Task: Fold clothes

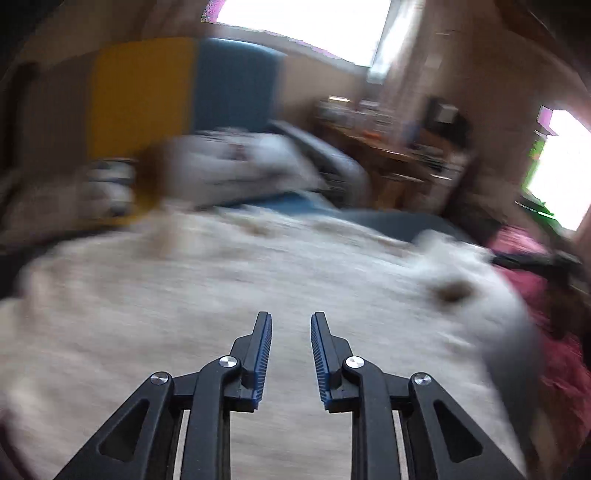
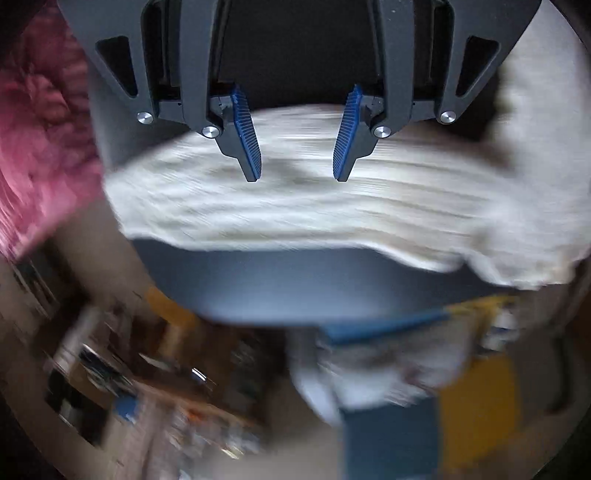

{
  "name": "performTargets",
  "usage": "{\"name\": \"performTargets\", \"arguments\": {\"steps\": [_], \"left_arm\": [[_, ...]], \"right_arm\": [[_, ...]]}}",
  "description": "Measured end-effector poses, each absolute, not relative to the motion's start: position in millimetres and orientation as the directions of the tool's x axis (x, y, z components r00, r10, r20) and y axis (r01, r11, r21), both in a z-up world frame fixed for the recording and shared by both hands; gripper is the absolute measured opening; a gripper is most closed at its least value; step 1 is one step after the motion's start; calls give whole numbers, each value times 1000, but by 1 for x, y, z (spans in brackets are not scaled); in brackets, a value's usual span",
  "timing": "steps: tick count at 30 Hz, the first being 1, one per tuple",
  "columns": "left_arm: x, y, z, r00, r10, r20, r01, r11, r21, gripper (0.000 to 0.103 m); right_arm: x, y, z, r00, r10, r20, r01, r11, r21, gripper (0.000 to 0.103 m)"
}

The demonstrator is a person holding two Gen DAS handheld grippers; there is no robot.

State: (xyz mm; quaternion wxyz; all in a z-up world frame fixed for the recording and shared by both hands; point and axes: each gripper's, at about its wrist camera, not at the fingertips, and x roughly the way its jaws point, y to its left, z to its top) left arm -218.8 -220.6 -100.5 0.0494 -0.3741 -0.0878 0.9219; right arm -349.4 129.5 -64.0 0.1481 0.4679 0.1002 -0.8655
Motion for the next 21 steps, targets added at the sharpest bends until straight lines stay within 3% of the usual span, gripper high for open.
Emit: {"name": "performTargets", "arguments": {"steps": [5, 7, 10, 13, 17, 21], "left_arm": [[-241, -298, -125, -645, -20, -764, 149, -984, -100, 21], [-235, -310, -135, -619, -25, -785, 157, -983, -93, 21], [-217, -312, -141, -615, -21, -788, 151, -984, -92, 22], [-200, -309, -140, -612, -35, -790, 151, -986, -73, 22], [-188, -314, -132, -630, -12, -777, 159, -981, -113, 22], [-203, -327, -107, -701, -48, -711, 141, -987, -73, 22]], "right_arm": [[-320, 29, -65, -409, -386, -827, 574, -813, 96, 44], [-306, -11, -79, -343, -427, -837, 625, -768, 136, 44], [-297, -54, -115, -255, -391, -884, 661, -738, 135, 44], [-281, -68, -132, -295, -353, -888, 674, -735, 68, 49], [-269, -61, -130, -273, -369, -888, 666, -739, 102, 49], [-277, -68, -106, -254, -428, -867, 668, -726, 163, 49]]}}
